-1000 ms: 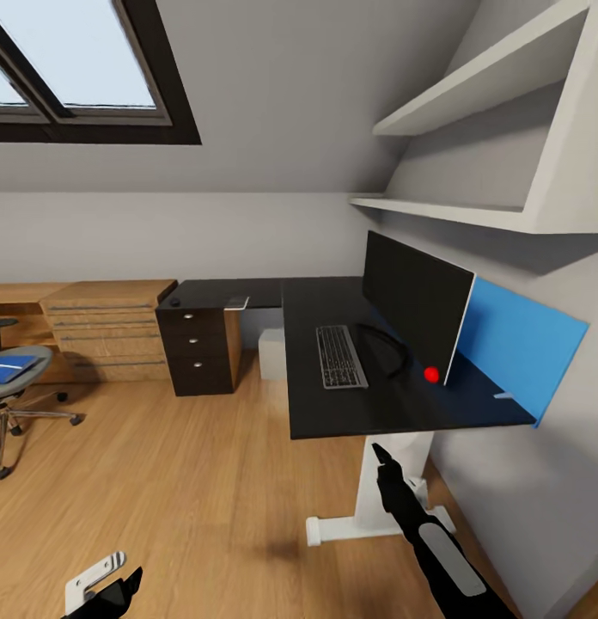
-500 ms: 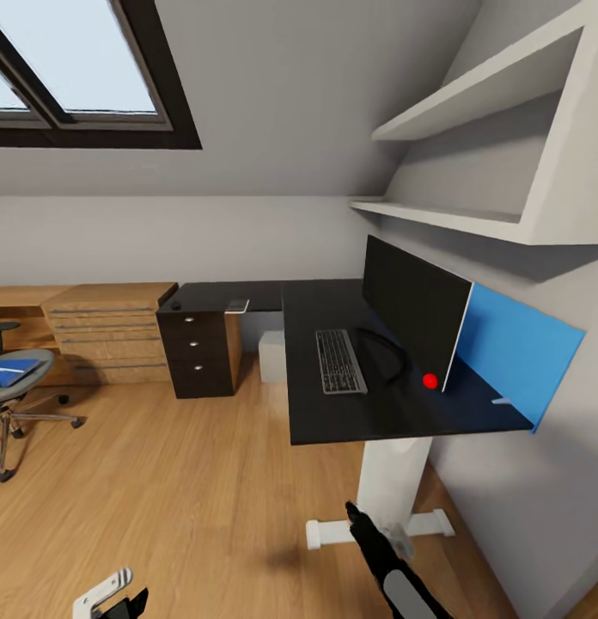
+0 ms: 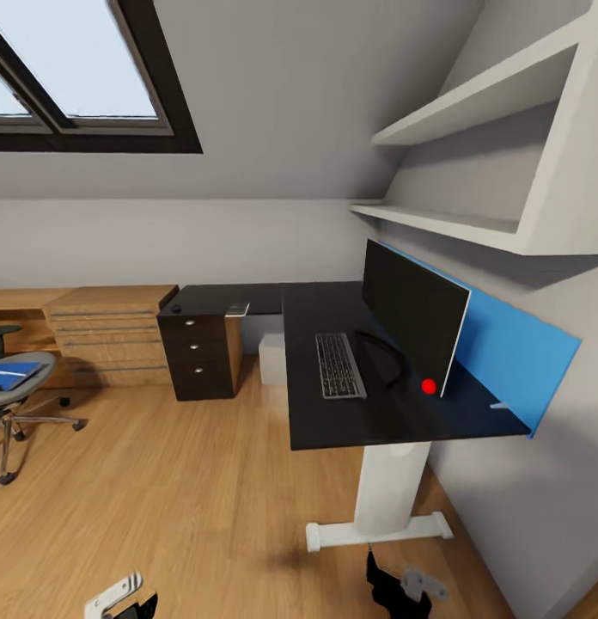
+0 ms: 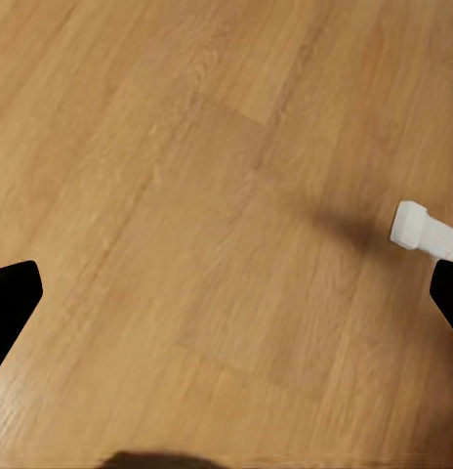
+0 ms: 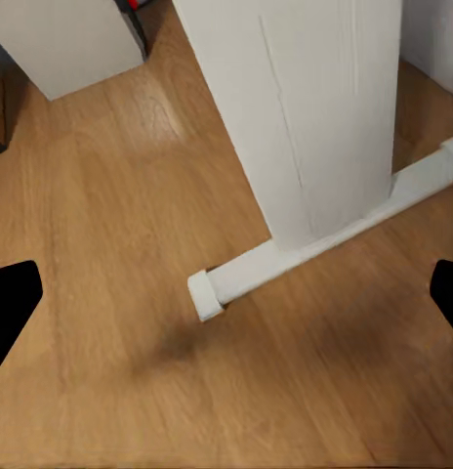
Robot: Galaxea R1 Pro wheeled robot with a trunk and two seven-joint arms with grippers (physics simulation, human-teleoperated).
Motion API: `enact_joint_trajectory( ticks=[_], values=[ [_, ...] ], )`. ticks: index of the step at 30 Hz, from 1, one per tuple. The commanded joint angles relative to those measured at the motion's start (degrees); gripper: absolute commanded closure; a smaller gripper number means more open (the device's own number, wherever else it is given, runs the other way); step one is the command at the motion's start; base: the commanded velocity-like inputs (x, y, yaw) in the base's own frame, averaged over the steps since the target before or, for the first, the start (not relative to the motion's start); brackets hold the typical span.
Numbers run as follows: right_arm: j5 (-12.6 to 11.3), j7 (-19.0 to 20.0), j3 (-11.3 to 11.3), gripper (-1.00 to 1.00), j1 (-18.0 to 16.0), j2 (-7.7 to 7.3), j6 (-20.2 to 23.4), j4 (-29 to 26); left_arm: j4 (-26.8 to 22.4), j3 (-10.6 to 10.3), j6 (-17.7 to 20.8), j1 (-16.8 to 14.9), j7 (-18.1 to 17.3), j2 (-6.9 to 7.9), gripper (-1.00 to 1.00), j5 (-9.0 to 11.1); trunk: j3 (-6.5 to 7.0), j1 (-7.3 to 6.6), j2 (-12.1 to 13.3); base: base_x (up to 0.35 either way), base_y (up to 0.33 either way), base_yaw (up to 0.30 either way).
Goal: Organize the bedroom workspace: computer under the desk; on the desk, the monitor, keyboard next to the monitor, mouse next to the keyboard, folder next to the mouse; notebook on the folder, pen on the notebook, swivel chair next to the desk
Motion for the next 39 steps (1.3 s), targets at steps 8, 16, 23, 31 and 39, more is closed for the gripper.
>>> enact_joint_trajectory(
  ticks=[8, 16, 23, 31, 39],
  values=[
    [1.37, 0.35, 0.13, -1.0, -0.03, 0.03, -2.66, 5.94, 5.92, 0.02, 0.29, -0.03, -0.33, 0.07, -1.0, -0.75, 0.49, -0.66, 1.18, 0.0, 0.0, 0.0],
    [1.97, 0.54, 0.16, -1.0, 0.09, 0.02, -3.38, 7.51, 11.88, 0.08, -2.99, -0.03, -0.37, 0.26, -1.0, -5.63, 0.49, -0.66, 1.18, 0.0, 0.0, 0.0],
    [2.83, 0.57, 0.2, -1.0, 0.11, -0.02, -3.48, 7.7, 17.68, 0.12, -13.83, -0.03, -0.38, 0.38, -1.0, -8.23, 0.49, -0.66, 1.18, 0.0, 0.0, 0.0],
    [3.72, 0.58, 0.2, -1.0, 0.12, 0.05, -3.74, 7.74, 19.89, -0.03, -19.71, -0.03, -0.38, 0.33, -1.0, -9.61, 0.49, -0.66, 1.18, -0.067, 0.095, 0.0],
    [3.54, 0.32, 0.26, -1.0, 0.12, 0.27, -6.94, 7.83, 20.13, -0.09, -20.18, -0.03, -0.32, 0.12, -1.0, -10.72, 0.49, -0.66, 1.18, -0.038, 0.263, 0.043]
  ],
)
